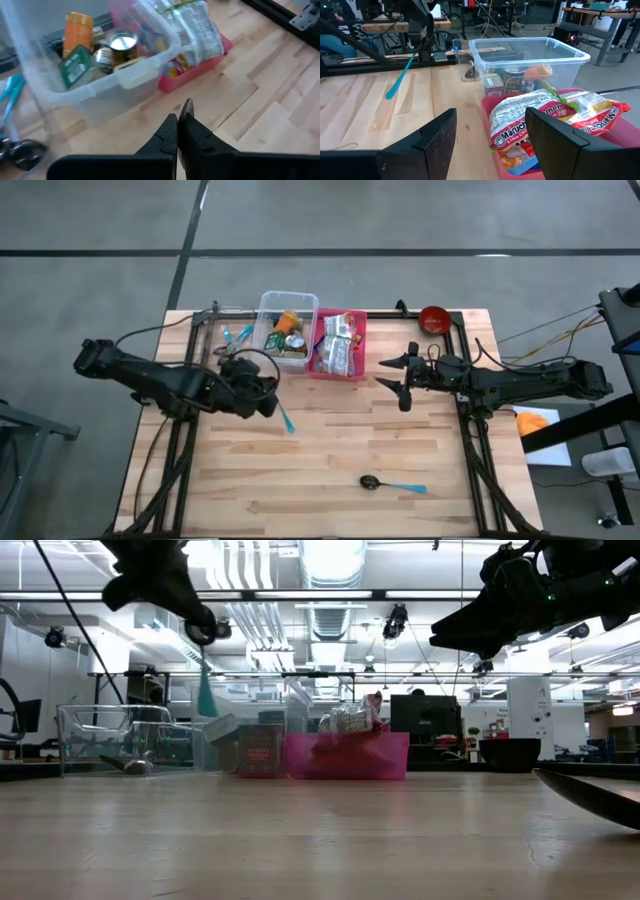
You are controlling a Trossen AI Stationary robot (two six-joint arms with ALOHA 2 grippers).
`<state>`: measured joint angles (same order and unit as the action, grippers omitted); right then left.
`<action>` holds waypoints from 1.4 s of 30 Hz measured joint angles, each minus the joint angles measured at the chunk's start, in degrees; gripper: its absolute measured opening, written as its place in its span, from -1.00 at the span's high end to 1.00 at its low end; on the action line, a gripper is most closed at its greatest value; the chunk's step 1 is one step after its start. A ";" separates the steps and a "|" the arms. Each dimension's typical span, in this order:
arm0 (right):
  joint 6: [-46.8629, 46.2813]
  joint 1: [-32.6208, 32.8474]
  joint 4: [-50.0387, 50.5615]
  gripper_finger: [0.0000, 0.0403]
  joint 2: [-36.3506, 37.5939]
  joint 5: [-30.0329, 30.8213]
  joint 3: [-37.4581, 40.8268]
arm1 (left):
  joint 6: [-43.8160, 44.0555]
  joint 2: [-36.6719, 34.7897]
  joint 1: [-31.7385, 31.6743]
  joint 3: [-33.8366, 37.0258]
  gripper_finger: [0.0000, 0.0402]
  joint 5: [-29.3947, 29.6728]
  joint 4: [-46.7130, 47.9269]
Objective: Pick & Place Food Item
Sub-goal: Put the blue spoon into the left transparent bin
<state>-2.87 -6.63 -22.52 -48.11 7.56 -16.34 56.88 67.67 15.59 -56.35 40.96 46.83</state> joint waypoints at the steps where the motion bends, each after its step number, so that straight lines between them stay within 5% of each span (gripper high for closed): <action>1: 0.02 0.01 -0.02 -0.17 0.01 0.00 -0.01 | 0.10 -0.82 0.00 -0.10 0.98 0.14 1.40; 17: -0.07 0.02 0.00 -0.17 0.00 0.00 0.00 | -1.40 -17.01 -2.06 -6.25 0.98 16.42 25.90; 26: -0.06 0.01 0.00 -0.17 0.00 0.01 -0.02 | -3.43 -21.44 -15.98 -6.76 0.98 19.51 29.88; 32: -0.02 0.01 0.00 -0.17 0.01 0.02 0.00 | -10.04 -21.25 -30.71 -6.26 0.98 13.73 30.01; 42: 0.01 0.00 0.00 -0.17 0.01 0.01 -0.01 | -28.26 -16.62 -53.33 -3.45 0.98 -4.69 20.90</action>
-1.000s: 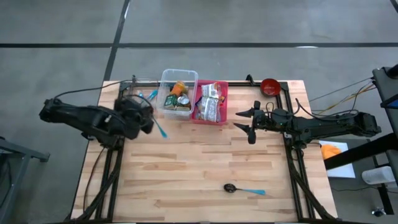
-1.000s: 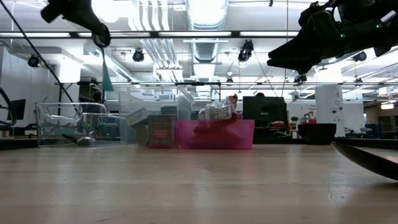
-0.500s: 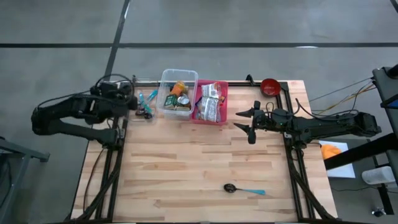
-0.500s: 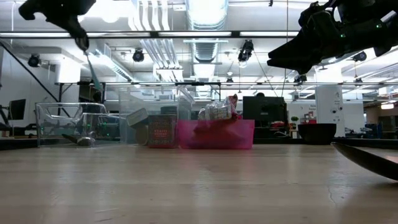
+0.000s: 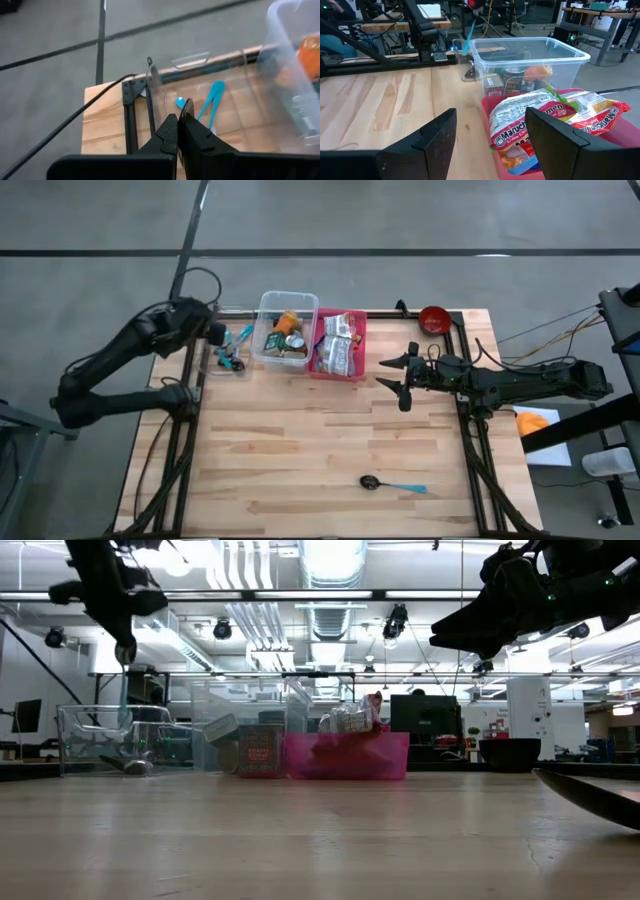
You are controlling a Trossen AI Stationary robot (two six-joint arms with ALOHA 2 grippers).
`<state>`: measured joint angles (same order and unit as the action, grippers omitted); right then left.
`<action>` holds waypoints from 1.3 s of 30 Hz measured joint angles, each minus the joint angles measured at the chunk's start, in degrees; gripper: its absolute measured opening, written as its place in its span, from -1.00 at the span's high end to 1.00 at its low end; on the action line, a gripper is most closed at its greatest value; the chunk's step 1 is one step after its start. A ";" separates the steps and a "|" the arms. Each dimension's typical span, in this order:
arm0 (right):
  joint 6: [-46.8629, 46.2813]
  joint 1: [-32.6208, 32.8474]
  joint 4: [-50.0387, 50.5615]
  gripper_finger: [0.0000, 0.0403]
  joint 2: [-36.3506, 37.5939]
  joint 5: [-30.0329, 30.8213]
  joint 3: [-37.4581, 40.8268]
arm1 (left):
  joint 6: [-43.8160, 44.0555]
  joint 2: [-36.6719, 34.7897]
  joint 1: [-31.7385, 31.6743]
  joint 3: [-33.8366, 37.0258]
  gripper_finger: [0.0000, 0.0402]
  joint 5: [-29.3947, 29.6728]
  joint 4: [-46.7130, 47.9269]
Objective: Pick & Place Food Item
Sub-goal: Put the blue spoon into the left transparent bin
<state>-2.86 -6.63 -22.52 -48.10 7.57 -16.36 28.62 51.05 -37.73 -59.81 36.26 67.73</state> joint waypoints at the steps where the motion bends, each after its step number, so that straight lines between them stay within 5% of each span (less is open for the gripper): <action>1: 0.00 0.01 0.00 -0.17 -0.01 0.00 0.02 | -1.93 0.81 -1.71 0.60 0.98 -1.34 -1.48; 10: 0.00 0.02 0.00 -0.17 0.01 0.00 0.02 | -6.46 10.71 -10.77 4.45 0.98 -5.91 -9.48; 21: -0.05 0.01 0.00 -0.17 0.00 0.00 0.00 | 3.21 14.11 -10.06 6.71 0.98 -3.14 -13.49; 39: 0.00 0.02 0.00 -0.17 -0.01 0.00 0.01 | 4.43 14.05 -9.99 10.95 0.95 -3.31 -18.42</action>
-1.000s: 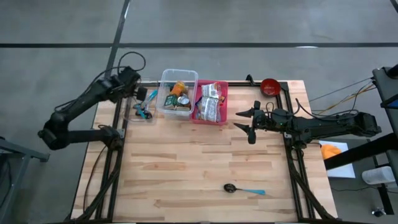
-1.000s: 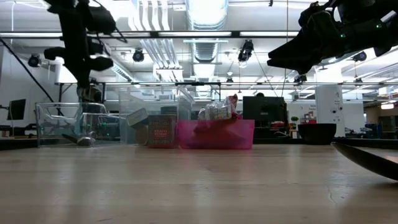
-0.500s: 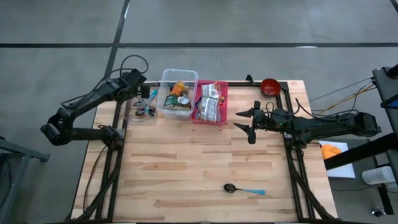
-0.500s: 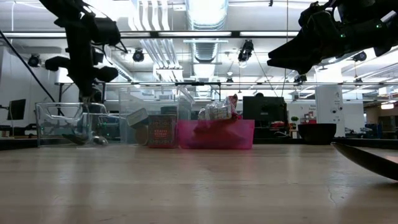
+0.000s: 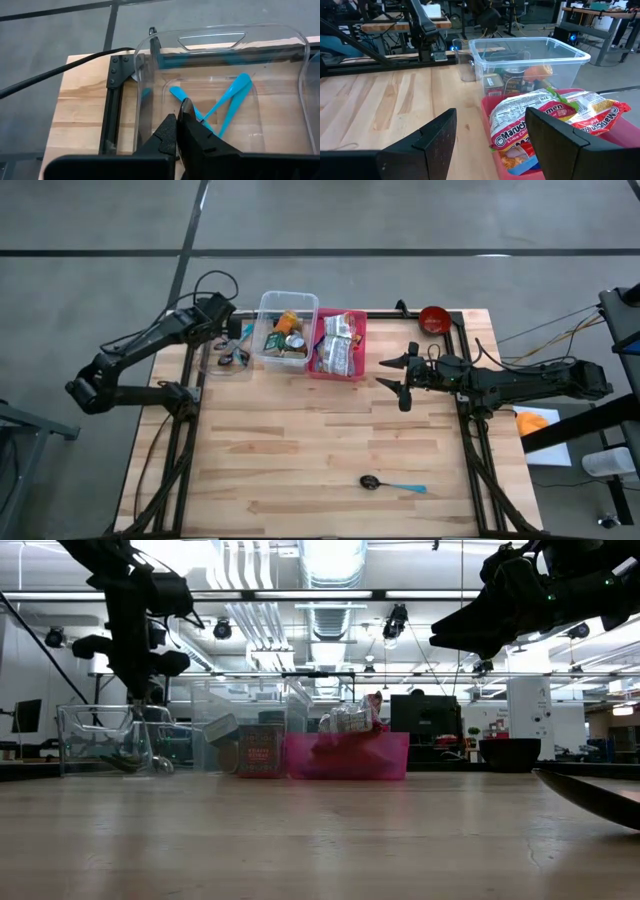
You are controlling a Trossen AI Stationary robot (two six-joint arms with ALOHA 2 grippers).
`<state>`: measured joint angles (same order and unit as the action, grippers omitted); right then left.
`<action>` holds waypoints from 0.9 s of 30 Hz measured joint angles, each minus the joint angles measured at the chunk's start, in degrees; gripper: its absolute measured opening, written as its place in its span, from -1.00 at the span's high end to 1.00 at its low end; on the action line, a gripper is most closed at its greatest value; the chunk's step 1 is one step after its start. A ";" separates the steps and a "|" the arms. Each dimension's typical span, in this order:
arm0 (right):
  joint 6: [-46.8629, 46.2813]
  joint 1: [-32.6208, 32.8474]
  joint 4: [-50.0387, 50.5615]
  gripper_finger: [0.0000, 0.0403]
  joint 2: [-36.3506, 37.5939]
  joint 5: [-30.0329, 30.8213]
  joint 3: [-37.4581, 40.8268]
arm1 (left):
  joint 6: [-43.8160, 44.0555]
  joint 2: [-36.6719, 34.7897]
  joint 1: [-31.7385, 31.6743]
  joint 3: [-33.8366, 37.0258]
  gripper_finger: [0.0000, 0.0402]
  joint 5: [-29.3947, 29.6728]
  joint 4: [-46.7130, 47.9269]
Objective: Pick & Place Food Item
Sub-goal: Put the blue spoon into the left transparent bin
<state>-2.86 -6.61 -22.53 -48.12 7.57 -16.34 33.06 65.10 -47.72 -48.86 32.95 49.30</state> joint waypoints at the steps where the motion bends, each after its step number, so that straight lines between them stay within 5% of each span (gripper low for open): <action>1: -0.06 -0.02 0.00 -0.17 0.00 -0.01 0.00 | -0.02 0.00 0.00 0.09 0.92 0.00 0.01; 9: 0.00 -0.01 0.00 -0.17 0.02 -0.02 -0.01 | -0.07 0.00 0.00 0.46 0.69 -0.18 -0.22; 27: 0.01 -0.02 0.00 -0.17 0.00 -0.02 -0.02 | -2.58 -2.02 0.17 -1.23 0.68 -4.41 0.40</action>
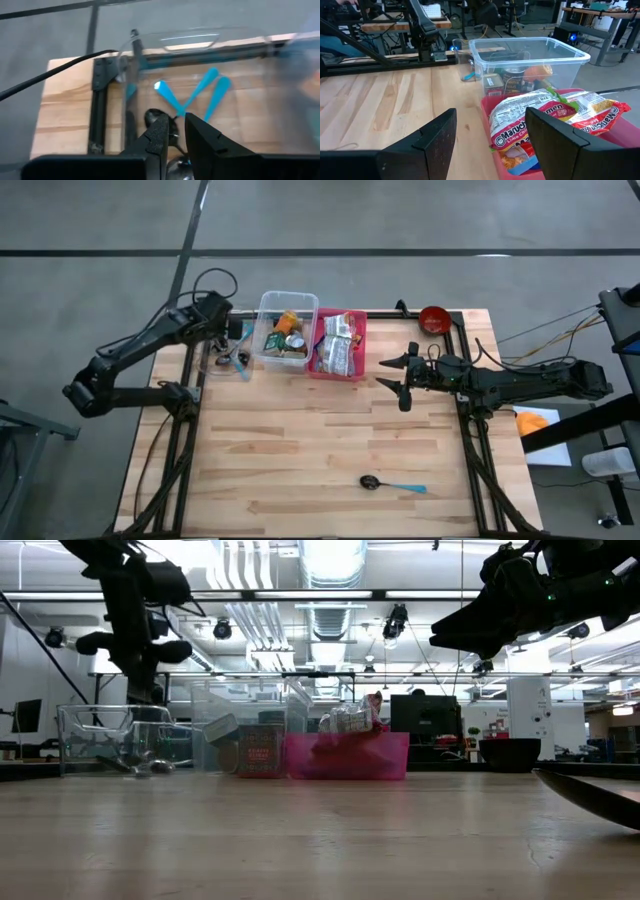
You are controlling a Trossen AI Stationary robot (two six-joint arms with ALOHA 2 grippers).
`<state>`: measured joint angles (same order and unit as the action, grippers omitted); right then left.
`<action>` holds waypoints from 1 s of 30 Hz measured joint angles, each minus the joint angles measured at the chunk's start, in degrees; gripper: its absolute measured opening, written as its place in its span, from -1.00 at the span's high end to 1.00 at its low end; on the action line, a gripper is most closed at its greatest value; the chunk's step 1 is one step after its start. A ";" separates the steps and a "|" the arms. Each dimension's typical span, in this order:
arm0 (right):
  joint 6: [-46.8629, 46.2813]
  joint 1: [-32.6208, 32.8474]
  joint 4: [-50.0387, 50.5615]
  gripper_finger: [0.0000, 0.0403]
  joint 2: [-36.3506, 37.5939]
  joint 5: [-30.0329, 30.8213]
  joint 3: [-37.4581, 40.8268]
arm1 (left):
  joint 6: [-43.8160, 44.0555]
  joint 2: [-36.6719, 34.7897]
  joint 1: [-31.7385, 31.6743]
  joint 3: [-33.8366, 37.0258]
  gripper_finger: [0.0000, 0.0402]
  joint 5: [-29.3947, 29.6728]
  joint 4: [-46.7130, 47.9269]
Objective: Pick & Place Food Item
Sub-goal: Put the blue spoon into the left transparent bin
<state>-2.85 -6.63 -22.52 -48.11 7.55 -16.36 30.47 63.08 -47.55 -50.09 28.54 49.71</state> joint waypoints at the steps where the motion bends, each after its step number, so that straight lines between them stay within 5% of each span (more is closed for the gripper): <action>1: -0.03 0.02 0.00 -0.17 0.00 0.00 0.00 | -0.35 -0.51 0.12 -0.28 0.68 -1.01 0.02; 12: -0.05 0.00 -0.02 -0.17 0.00 0.02 0.00 | -0.59 -8.64 5.20 -1.35 0.62 -11.07 -0.67; 23: 0.00 0.00 0.00 -0.17 0.00 0.00 0.02 | -0.78 -10.71 21.75 -1.07 -0.07 -11.20 -7.85; 30: -0.03 0.00 0.00 -0.17 0.00 0.00 0.00 | -11.15 -8.08 35.36 0.65 -0.21 -10.42 -23.08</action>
<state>-2.88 -6.63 -22.52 -48.11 7.55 -16.36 19.32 55.01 -12.19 -49.45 18.12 26.63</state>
